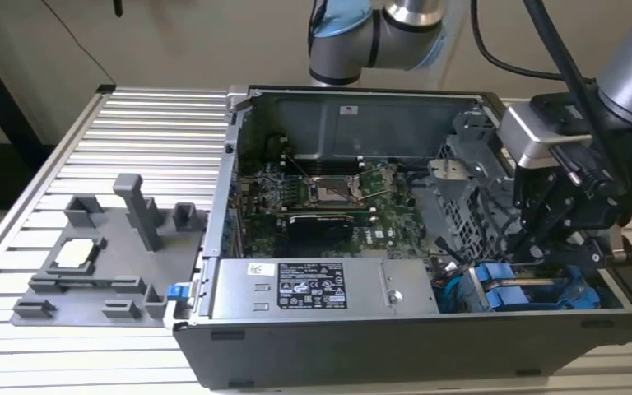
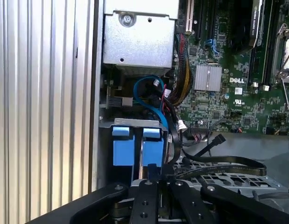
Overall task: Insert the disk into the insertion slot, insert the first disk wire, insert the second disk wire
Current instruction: 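Insert the first disk wire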
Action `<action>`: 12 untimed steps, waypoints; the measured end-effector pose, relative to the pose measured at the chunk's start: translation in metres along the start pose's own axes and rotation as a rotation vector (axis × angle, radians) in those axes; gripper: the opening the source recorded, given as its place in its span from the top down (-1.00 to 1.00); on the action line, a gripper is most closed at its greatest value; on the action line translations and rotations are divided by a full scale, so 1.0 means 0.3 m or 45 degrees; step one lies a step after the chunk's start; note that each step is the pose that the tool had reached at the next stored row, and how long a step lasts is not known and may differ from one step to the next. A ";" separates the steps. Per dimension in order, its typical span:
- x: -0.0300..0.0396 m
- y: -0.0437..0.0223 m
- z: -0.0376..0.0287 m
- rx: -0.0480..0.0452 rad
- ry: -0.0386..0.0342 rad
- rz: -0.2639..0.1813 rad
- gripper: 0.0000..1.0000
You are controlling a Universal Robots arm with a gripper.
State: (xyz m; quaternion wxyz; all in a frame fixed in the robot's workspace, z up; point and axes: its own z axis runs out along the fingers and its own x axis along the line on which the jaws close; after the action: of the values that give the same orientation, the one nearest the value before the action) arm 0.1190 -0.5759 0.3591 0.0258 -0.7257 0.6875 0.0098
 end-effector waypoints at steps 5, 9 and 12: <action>0.016 -0.023 0.003 -0.006 -0.0053 0.000 0.68; 0.020 -0.040 0.008 -0.006 -0.0160 0.002 0.68; 0.021 -0.046 0.016 -0.005 -0.0312 0.010 0.68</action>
State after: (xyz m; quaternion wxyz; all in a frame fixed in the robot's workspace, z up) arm 0.1332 -0.5813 0.3544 0.0328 -0.7228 0.6899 0.0201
